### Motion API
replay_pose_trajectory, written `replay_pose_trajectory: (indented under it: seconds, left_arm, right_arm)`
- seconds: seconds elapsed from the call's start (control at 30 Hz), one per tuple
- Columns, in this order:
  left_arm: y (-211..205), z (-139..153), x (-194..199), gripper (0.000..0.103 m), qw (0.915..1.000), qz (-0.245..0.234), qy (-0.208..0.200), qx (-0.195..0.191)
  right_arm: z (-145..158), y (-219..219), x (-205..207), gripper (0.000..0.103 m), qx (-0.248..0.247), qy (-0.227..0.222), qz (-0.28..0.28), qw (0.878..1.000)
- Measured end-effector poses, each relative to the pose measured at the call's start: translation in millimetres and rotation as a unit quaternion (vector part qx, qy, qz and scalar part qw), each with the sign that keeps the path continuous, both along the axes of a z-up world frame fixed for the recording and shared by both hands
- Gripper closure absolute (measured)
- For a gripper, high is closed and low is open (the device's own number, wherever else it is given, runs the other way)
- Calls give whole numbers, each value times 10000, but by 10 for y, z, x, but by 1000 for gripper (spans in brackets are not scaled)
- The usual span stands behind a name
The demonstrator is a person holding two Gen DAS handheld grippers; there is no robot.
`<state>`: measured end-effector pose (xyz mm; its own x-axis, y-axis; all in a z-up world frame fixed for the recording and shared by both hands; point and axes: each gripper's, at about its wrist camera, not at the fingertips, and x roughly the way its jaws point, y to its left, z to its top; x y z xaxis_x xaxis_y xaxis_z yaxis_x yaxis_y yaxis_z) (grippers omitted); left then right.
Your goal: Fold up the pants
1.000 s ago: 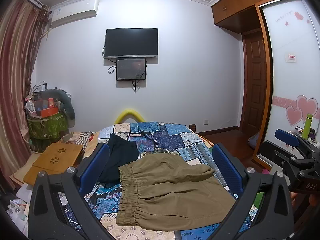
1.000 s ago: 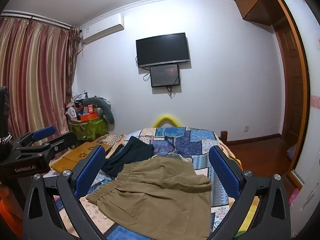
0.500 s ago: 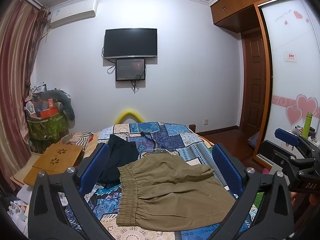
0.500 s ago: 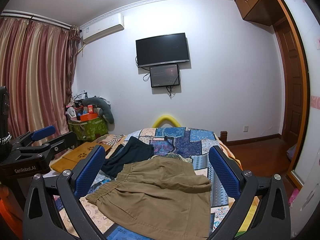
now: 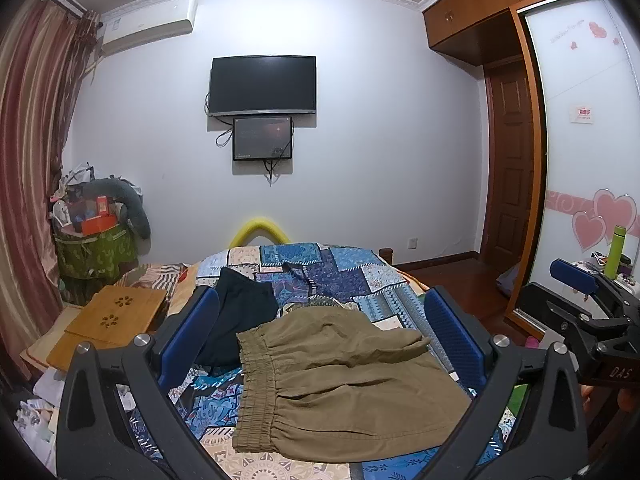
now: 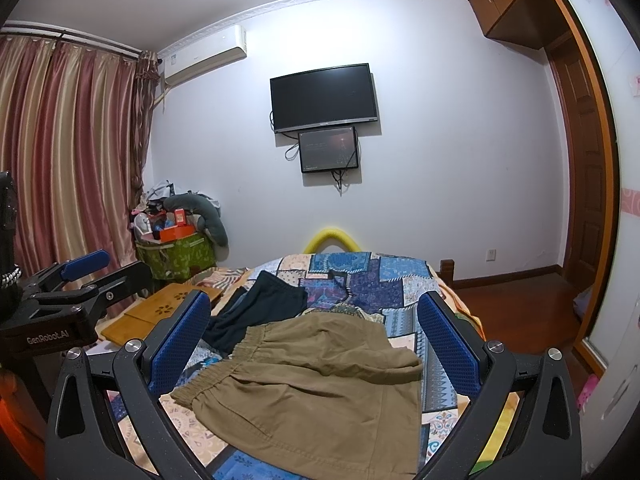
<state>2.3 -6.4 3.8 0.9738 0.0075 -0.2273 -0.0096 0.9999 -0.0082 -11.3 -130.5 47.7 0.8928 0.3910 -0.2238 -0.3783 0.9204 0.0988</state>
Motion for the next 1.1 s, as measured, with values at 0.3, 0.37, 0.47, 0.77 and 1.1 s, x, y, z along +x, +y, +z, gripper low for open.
replay_pose_trajectory:
  seconds: [0.3, 0.37, 0.47, 0.77, 1.1]
  left_arm:
    - [99, -146, 235, 0, 9997, 23, 251, -16]
    - [134, -202, 334, 0, 9994, 54, 348, -15]
    - [235, -326, 576, 0, 9989, 97, 450, -38]
    - [733, -1015, 1459, 0, 9792, 355, 1961, -379]
    - [1292, -1826, 2288, 0, 9375, 389, 3398, -642]
  right_arm:
    - [-79, 0, 145, 0, -59, 180, -26, 9998]
    - [-154, -10, 238, 0, -67, 315, -8, 9995]
    - [-336, -29, 438, 0, -118, 598, -59, 9981]
    - [-1012, -247, 1104, 0, -432, 1654, -428, 9843]
    - [-1563, -593, 1634, 0, -802, 2730, -572, 9570]
